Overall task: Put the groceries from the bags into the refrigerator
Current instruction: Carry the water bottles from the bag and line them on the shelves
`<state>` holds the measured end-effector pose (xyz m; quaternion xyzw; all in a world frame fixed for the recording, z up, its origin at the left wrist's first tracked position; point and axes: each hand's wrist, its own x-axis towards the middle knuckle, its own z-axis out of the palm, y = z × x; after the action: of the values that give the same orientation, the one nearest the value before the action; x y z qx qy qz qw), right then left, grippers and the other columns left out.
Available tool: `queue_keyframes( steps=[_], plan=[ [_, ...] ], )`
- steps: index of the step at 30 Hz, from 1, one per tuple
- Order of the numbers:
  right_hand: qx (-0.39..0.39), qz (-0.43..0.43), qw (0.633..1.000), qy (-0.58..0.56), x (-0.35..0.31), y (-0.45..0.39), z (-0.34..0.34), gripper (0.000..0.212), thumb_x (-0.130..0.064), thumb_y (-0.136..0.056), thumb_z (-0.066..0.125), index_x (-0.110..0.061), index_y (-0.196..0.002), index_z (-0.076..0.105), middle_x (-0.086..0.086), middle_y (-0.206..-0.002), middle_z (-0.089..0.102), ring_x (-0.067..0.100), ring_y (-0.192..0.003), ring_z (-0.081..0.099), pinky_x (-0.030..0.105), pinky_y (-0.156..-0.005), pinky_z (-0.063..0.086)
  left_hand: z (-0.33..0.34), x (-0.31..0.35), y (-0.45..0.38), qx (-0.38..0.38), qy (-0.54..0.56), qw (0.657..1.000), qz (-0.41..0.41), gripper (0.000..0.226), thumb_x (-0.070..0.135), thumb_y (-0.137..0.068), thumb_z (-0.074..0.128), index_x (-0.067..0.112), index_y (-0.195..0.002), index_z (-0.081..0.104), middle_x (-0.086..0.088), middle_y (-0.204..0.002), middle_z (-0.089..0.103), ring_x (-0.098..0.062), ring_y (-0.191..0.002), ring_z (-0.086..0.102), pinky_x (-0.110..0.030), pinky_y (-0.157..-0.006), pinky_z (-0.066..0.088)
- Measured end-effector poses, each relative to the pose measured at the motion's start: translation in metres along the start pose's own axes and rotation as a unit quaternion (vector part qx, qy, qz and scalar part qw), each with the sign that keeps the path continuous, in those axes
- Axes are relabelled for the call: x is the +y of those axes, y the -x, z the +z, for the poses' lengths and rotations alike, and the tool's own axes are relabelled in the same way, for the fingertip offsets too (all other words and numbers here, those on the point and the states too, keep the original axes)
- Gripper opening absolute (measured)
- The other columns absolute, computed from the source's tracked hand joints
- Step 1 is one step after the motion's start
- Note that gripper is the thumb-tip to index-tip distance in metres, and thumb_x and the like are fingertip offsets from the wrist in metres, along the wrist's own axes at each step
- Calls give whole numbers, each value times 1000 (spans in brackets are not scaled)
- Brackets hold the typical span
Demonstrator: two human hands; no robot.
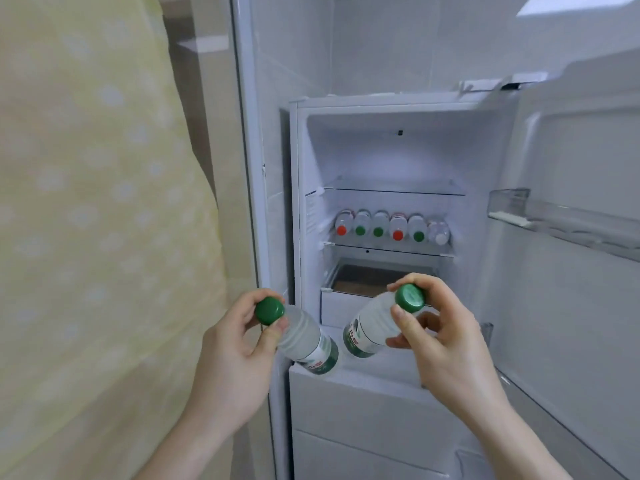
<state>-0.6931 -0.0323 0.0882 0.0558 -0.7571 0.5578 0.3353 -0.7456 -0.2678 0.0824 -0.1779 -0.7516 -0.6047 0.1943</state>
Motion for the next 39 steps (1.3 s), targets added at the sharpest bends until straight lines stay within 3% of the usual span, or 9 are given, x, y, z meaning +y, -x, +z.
queue_keyframes(
  steps=[5,9,14,19,22,25,30,36,39],
  plan=[
    [37,-30,998,-41,26,-62,-3,24,-4,-96,64,-22,-113,64,-7,-99,65,34,-75,58,42,-73,65,44,0,-68,18,14,999,39,27,9,-95,66,32,-106,66,15,-112,72,-8,-109,66,-55,-88,57],
    [80,-58,994,-55,43,-113,-2,24,-4,-96,65,-23,-111,62,-6,-97,68,38,-80,64,59,-75,59,78,3,-121,37,39,995,81,23,8,-94,66,28,-106,65,13,-111,72,-8,-107,67,-54,-90,57],
    [144,-85,984,-55,58,-168,-3,24,-3,-97,64,-23,-109,62,-10,-103,67,29,-81,65,57,-75,60,113,9,-187,55,64,988,130,23,7,-94,66,27,-106,64,13,-109,71,-9,-105,67,-53,-88,58],
    [171,-124,977,-24,73,-220,-4,25,-4,-98,64,-24,-112,61,-7,-98,62,35,-81,62,61,-73,57,143,8,-250,60,86,979,176,22,9,-95,66,28,-107,63,14,-107,71,-10,-105,67,-51,-87,59],
    [196,-131,972,-17,80,-245,-2,24,-4,-98,63,-23,-112,59,-8,-99,61,30,-84,64,47,-73,63,159,3,-280,58,95,973,201,21,10,-95,67,25,-107,62,15,-106,70,-10,-105,66,-46,-86,60],
    [223,-138,965,-9,88,-268,1,25,-7,-99,63,-28,-111,60,-11,-100,62,25,-85,66,39,-71,65,176,-5,-306,60,105,967,225,21,8,-94,68,23,-107,62,12,-103,69,-11,-100,66,-34,-85,60],
    [253,-157,954,23,108,-300,3,30,-6,-98,64,-33,-110,58,-19,-103,63,25,-86,65,56,-77,60,203,-21,-332,57,123,965,226,18,10,-96,67,19,-110,62,7,-103,68,-13,-84,63,-8,-69,49],
    [285,-159,944,38,130,-327,6,42,-6,-99,62,-47,-107,56,-16,-102,62,34,-88,63,56,-75,58,223,-37,-355,65,157,960,221,21,12,-96,66,19,-115,62,10,-110,68,6,-70,57,-10,-68,49],
    [296,-153,942,45,140,-340,5,38,-7,-99,62,-43,-109,56,-21,-101,62,33,-88,63,52,-77,59,232,-43,-364,67,159,960,220,22,14,-96,67,23,-115,62,12,-111,68,0,-69,59,-16,-65,51]
  ],
)
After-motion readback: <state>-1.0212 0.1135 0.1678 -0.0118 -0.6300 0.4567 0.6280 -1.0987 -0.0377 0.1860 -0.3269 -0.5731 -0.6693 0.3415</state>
